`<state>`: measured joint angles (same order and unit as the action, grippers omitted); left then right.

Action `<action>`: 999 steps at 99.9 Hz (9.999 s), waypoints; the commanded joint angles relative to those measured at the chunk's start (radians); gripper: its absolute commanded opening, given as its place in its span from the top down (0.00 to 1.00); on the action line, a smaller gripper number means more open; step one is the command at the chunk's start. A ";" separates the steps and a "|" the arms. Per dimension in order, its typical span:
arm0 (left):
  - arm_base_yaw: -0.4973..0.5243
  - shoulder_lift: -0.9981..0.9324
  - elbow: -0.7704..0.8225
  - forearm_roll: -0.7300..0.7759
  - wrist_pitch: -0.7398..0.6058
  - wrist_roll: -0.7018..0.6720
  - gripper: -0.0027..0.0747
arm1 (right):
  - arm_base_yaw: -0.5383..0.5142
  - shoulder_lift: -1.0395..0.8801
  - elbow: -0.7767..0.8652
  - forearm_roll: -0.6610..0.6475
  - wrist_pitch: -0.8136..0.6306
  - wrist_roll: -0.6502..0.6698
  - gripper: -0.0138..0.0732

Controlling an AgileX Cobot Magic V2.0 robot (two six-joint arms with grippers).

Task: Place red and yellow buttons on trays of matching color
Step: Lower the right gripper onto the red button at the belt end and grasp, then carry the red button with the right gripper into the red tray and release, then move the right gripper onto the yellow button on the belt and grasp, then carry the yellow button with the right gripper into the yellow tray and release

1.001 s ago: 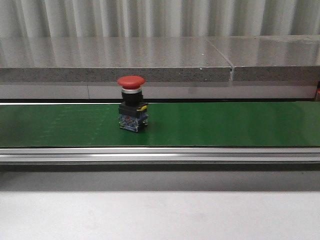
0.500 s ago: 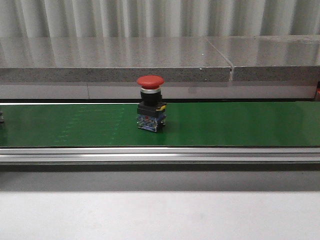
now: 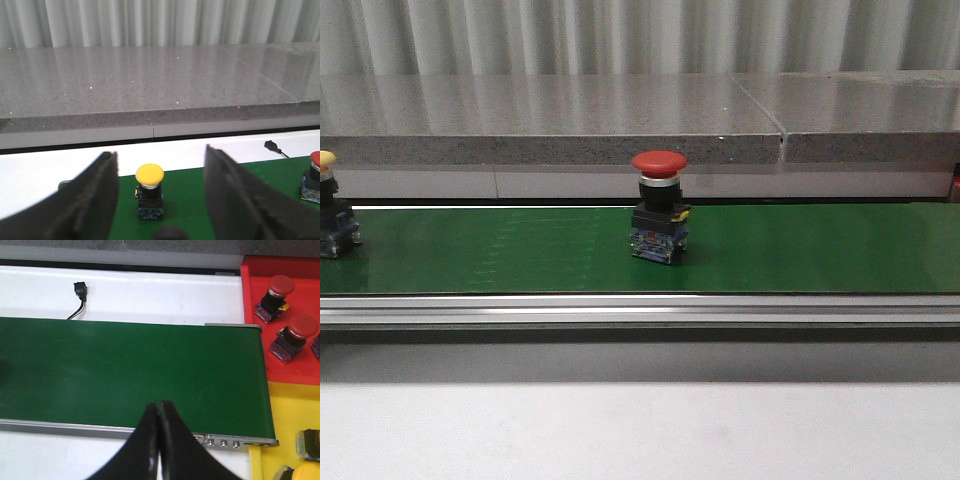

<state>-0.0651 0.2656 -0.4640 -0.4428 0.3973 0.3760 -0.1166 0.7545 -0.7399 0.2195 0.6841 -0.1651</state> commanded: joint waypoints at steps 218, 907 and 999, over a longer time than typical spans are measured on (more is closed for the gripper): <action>-0.008 -0.036 -0.013 -0.029 -0.066 0.001 0.99 | 0.169 0.538 -0.256 0.131 0.018 -0.175 0.11; -0.008 -0.036 0.026 -0.002 -0.067 0.001 0.99 | -0.052 0.808 -0.461 0.255 0.192 -0.341 0.79; -0.008 -0.036 0.026 -0.002 -0.067 0.001 0.99 | -0.617 0.521 -0.209 -0.209 0.058 0.278 0.79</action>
<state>-0.0651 0.2208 -0.4126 -0.4312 0.3980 0.3777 -0.6950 1.3093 -0.9395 0.0140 0.8442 0.0793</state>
